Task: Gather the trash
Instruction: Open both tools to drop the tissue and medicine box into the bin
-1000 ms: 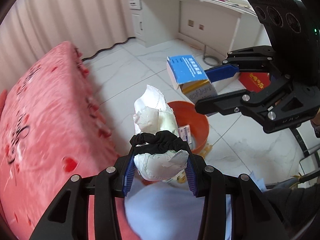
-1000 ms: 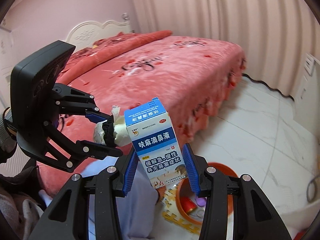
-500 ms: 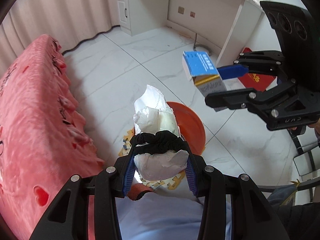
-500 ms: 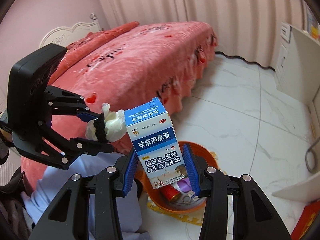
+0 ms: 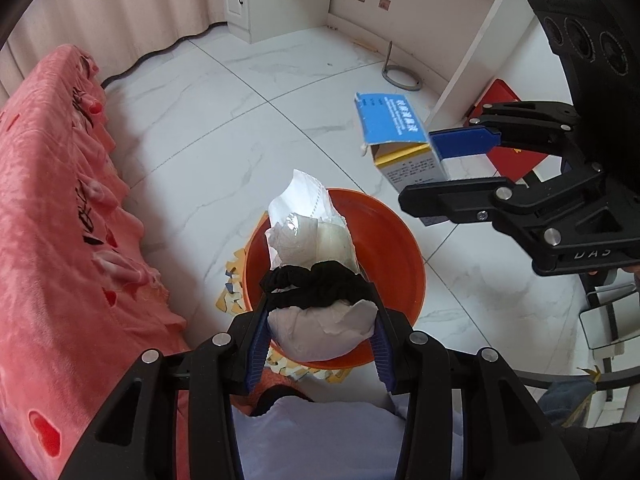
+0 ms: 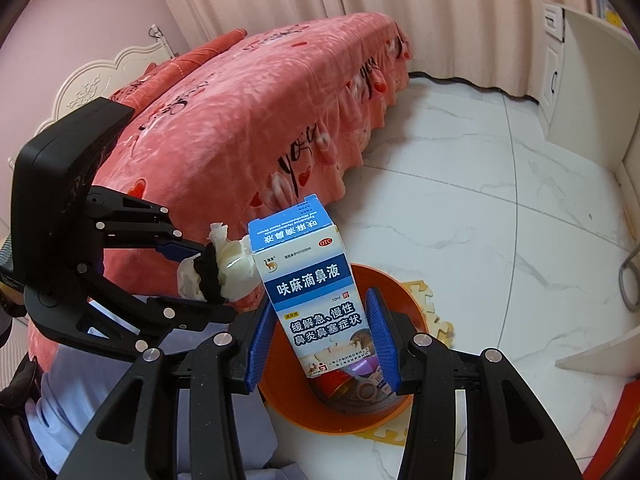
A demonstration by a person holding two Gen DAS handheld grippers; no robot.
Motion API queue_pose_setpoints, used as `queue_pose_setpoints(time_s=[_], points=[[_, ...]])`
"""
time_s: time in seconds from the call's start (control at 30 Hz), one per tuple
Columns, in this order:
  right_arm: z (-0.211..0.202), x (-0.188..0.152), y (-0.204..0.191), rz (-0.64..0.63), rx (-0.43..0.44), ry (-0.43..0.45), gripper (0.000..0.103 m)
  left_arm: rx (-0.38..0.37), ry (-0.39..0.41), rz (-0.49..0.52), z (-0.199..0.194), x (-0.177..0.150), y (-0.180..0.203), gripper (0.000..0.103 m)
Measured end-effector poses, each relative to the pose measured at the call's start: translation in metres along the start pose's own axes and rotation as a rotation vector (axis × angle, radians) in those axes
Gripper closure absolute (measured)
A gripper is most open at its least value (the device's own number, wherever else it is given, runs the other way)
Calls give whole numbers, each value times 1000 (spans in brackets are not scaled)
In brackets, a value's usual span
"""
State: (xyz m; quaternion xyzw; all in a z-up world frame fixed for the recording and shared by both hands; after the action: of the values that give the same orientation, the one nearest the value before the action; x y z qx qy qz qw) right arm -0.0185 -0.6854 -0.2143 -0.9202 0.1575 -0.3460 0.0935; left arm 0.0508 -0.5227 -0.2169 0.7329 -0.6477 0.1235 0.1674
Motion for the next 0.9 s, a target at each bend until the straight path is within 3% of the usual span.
queue_pose_setpoints(time_s=[0.2, 0.23, 0.9], points=[[13, -6, 11, 41, -19, -19, 51, 22, 0, 6, 7, 3, 2, 45], [15, -6, 12, 38, -24, -22, 47, 20, 0, 4, 8, 3, 2, 45], [10, -7, -14, -3, -4, -29, 47, 26, -7, -14, -5, -11, -1, 45]])
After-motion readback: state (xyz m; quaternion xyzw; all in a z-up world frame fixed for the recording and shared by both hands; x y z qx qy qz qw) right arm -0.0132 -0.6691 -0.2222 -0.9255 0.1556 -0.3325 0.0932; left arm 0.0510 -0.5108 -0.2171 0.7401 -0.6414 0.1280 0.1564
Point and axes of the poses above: each gripper's, at about its wrist camera, not at the fingertips, and z roughly the way its jaws point, y to its right, x to its top, the point moved 5 cm from there along z, roughly the way its jaws point, and after that the axes turned 4 degrees about y, right-handed, at the moved point
